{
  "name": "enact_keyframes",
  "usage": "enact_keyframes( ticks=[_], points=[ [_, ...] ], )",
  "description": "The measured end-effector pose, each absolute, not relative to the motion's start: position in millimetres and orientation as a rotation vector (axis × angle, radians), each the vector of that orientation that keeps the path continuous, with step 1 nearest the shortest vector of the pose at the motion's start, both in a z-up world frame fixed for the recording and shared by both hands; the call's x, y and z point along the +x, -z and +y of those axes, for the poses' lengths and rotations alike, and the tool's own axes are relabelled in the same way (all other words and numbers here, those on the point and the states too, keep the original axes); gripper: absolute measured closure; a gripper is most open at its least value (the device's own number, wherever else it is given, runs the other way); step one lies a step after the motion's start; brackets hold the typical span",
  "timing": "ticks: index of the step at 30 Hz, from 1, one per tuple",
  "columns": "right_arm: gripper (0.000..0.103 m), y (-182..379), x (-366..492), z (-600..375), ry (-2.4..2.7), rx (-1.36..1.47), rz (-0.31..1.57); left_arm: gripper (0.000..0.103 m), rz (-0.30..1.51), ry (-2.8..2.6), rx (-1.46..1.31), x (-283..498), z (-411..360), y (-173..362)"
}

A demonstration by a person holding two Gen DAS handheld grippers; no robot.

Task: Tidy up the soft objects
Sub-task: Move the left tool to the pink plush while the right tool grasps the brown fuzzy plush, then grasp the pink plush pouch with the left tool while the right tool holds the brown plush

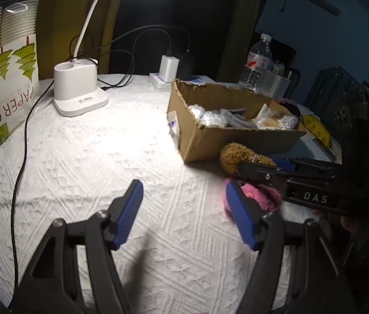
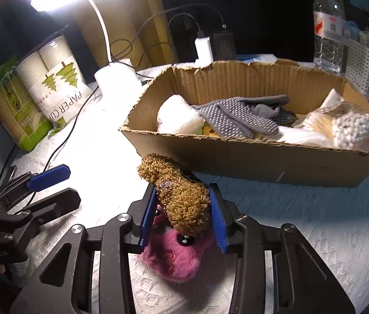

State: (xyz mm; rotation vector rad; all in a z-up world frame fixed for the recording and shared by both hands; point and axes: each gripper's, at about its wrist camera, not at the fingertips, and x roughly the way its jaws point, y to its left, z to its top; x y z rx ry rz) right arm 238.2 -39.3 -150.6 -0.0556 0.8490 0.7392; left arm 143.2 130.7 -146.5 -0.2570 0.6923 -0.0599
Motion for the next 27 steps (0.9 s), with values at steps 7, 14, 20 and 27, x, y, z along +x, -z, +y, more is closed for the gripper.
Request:
enact_keyframes(
  ticks=[7, 14, 20, 27],
  points=[
    [0.062, 137, 232, -65, -0.733, -0.044, 0.803, 0.036, 0.703, 0.095, -0.229, 151, 103, 143],
    [0.062, 140, 232, -101, -0.707, -0.009, 0.795, 0.026, 0.742, 0.123, -0.202, 163, 72, 146],
    [0.062, 148, 235, -130, -0.697, 0.050, 0.806, 0.011, 0.798, 0.156, -0.157, 178, 43, 155],
    [0.062, 148, 241, -162, -0.677, 0.099, 0.794, 0.011, 0.892, 0.103, -0.118, 201, 32, 175]
  ],
)
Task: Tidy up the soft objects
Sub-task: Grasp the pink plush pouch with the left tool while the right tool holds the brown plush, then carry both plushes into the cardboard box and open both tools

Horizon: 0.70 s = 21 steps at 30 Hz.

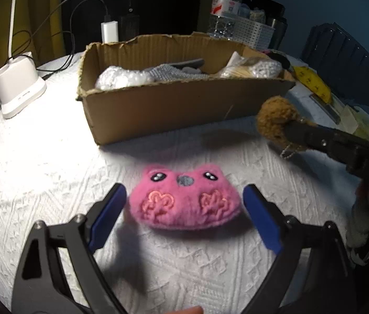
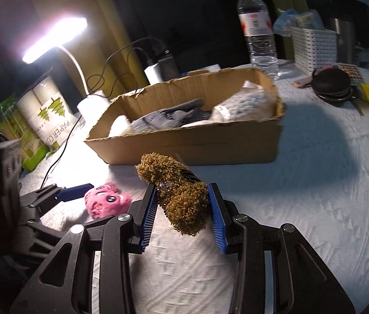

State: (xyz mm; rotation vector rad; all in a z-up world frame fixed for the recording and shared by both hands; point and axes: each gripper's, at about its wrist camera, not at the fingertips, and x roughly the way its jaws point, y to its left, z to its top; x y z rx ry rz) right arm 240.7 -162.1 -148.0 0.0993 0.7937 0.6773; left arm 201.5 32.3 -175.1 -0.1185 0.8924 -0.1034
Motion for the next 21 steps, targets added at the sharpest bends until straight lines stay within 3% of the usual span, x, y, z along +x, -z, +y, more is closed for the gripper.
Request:
enact_keyframes(
  ticks=[3, 5, 6, 21],
  points=[
    [0.062, 148, 243, -174, -0.669, 0.119, 0.794, 0.015, 0.891, 0.114, -0.115, 204, 30, 175],
    [0.062, 147, 244, -181, -0.664, 0.125, 0.791, 0.030, 0.884, 0.123, -0.100, 205, 25, 172],
    [0.062, 145, 244, -184, -0.663, 0.127, 0.788, 0.031, 0.887, 0.125, -0.089, 207, 23, 172],
    [0.062, 121, 254, -199, -0.664, 0.129, 0.743, 0.033, 0.761, 0.165, -0.086, 213, 8, 121]
  ],
)
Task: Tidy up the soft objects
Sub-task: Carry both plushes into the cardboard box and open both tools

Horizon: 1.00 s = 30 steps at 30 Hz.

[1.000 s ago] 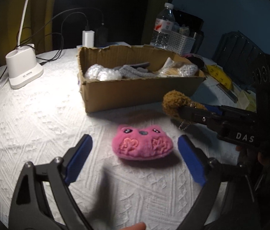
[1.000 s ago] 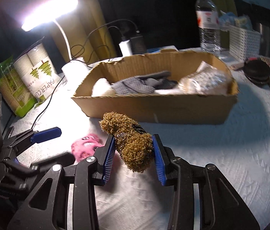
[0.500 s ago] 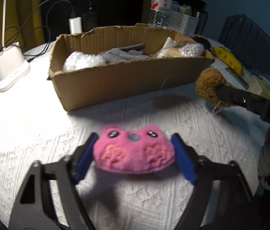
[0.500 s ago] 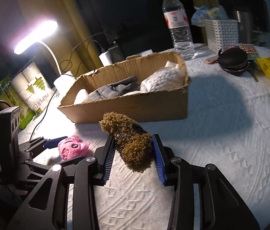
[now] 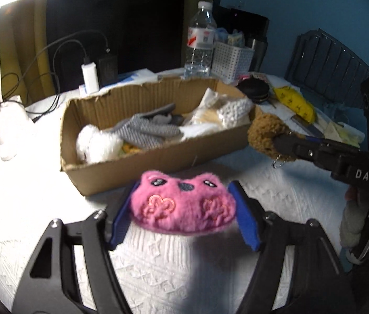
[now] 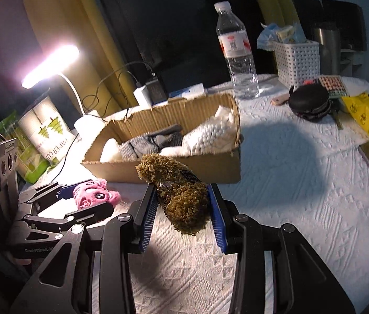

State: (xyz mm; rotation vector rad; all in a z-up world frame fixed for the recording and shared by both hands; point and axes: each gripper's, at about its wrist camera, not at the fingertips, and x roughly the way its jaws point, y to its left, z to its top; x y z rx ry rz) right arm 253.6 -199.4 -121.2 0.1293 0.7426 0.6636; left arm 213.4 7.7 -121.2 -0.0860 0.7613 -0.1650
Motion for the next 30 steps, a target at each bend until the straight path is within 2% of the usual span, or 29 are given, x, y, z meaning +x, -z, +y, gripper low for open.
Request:
enact_keyframes(
  ticks=[17, 30],
  points=[
    [0.062, 81, 286, -189, -0.697, 0.111, 0.653, 0.033, 0.647, 0.154, -0.083, 252, 13, 69],
    [0.062, 76, 329, -163, -0.745, 0.078, 0.652, 0.032, 0.646, 0.093, -0.128, 288, 30, 74]
  ],
)
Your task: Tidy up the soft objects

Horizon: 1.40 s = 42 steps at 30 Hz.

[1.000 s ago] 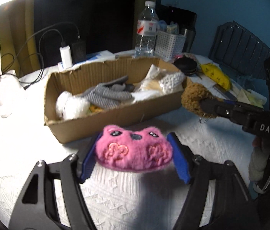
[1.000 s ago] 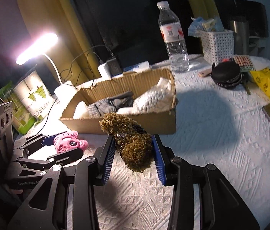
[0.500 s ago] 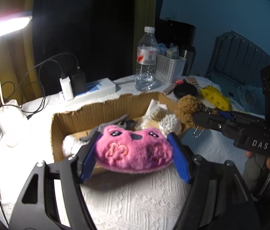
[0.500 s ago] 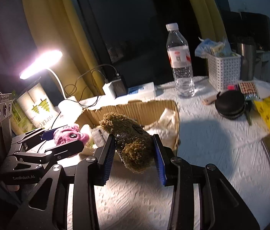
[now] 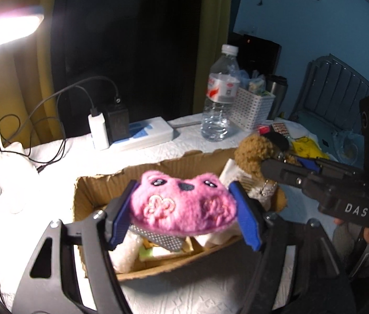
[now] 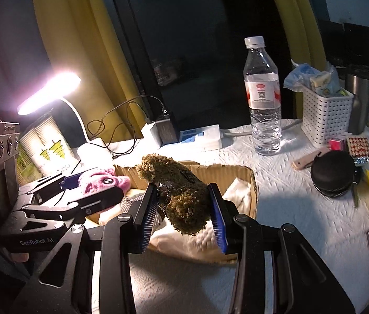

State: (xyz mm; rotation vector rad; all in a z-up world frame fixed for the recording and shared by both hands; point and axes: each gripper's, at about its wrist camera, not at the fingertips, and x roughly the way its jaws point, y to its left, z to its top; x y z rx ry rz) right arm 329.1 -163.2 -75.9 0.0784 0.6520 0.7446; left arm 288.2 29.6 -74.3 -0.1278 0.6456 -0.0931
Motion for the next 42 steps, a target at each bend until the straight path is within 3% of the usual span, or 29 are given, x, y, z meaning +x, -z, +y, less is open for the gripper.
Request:
enact_keyframes(
  ticks=[3, 7, 12, 37, 42],
  points=[
    [0.061, 78, 336, -158, -0.734, 0.073, 0.652, 0.029, 0.665, 0.090, -0.135, 294, 31, 78],
    [0.051, 79, 342, -154, -0.700, 0.069, 0.652, 0.021, 0.666, 0.083, -0.148, 297, 32, 80],
    [0.050, 78, 343, -157, -0.679, 0.078, 0.649, 0.013, 0.663, 0.075, -0.147, 293, 33, 79],
    [0.050, 44, 261, -173, -0.664, 0.035, 0.563, 0.011, 0.543, 0.085, -0.121, 209, 23, 36],
    [0.050, 37, 237, -178, -0.667, 0.028, 0.541, 0.004, 0.525, 0.091, -0.114, 184, 18, 30]
  ],
)
